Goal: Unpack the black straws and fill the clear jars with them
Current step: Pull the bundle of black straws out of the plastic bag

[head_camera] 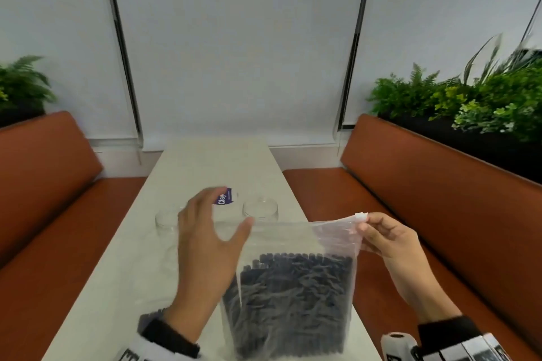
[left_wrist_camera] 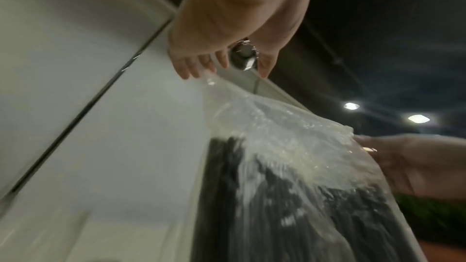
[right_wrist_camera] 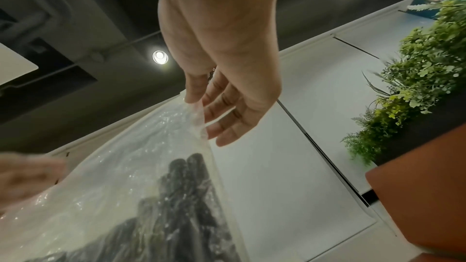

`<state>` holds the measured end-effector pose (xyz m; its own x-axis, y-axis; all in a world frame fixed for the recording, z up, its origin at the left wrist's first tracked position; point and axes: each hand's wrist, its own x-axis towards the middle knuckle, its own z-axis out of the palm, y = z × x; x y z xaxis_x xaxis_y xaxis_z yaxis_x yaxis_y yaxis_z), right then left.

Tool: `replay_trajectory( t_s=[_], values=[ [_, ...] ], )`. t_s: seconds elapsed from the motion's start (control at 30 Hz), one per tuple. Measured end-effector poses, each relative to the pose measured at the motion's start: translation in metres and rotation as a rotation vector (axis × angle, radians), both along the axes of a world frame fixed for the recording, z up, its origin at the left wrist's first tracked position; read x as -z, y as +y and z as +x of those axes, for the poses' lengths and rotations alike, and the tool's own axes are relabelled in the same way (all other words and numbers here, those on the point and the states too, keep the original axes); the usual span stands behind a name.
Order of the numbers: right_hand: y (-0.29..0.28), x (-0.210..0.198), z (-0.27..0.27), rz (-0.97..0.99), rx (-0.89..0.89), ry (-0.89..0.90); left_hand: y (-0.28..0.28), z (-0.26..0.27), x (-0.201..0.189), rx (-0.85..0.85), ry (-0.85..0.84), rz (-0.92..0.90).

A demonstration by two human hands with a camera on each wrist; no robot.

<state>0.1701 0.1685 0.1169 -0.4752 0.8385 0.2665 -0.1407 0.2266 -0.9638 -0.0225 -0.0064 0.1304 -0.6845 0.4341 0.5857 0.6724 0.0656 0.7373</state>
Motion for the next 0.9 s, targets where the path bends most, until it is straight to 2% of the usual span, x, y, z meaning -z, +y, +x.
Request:
replay_trajectory(
  t_s=[0.07, 0.13, 0.23, 0.3, 0.37, 0.43, 0.53, 0.67, 0.73, 0.8, 0.83, 0.9],
  values=[
    [-0.002, -0.001, -0.004, 0.015, -0.007, 0.024, 0.017, 0.020, -0.020, 0.157, 0.282, -0.036],
    [-0.005, -0.004, -0.008, 0.043, -0.014, 0.026, 0.044, 0.041, -0.032, 0.324, 0.415, -0.206],
    [-0.011, -0.008, -0.012, 0.062, -0.056, 0.047, 0.083, 0.060, -0.037, 0.440, 0.370, -0.386],
    [-0.013, -0.010, -0.013, 0.070, -0.064, 0.059, 0.095, 0.064, -0.040, 0.498, 0.262, -0.364],
    [-0.014, -0.011, -0.009, 0.067, -0.035, 0.076, 0.096, 0.062, -0.041, 0.555, 0.239, -0.396],
    [-0.010, -0.010, 0.000, 0.048, 0.050, 0.077, 0.085, 0.049, -0.048, 0.547, 0.301, -0.473],
    [0.003, -0.009, 0.020, -0.025, 0.200, 0.140, 0.057, 0.006, -0.060, 0.428, 0.368, -0.551],
    [-0.003, -0.010, 0.031, -0.111, 0.197, 0.194, 0.032, -0.050, -0.062, 0.238, 0.255, -0.510],
    [-0.014, -0.005, 0.027, -0.154, 0.143, 0.171, 0.031, -0.048, -0.053, 0.082, 0.213, -0.380],
    [-0.030, 0.000, 0.023, -0.199, 0.057, 0.148, 0.031, -0.038, -0.039, -0.034, 0.054, -0.273],
    [-0.039, 0.001, 0.021, -0.219, -0.006, 0.144, 0.032, -0.032, -0.033, -0.019, -0.084, -0.313],
    [-0.053, 0.000, 0.023, -0.200, -0.200, 0.109, 0.038, -0.026, -0.019, 0.150, -0.354, -0.486]
  ],
)
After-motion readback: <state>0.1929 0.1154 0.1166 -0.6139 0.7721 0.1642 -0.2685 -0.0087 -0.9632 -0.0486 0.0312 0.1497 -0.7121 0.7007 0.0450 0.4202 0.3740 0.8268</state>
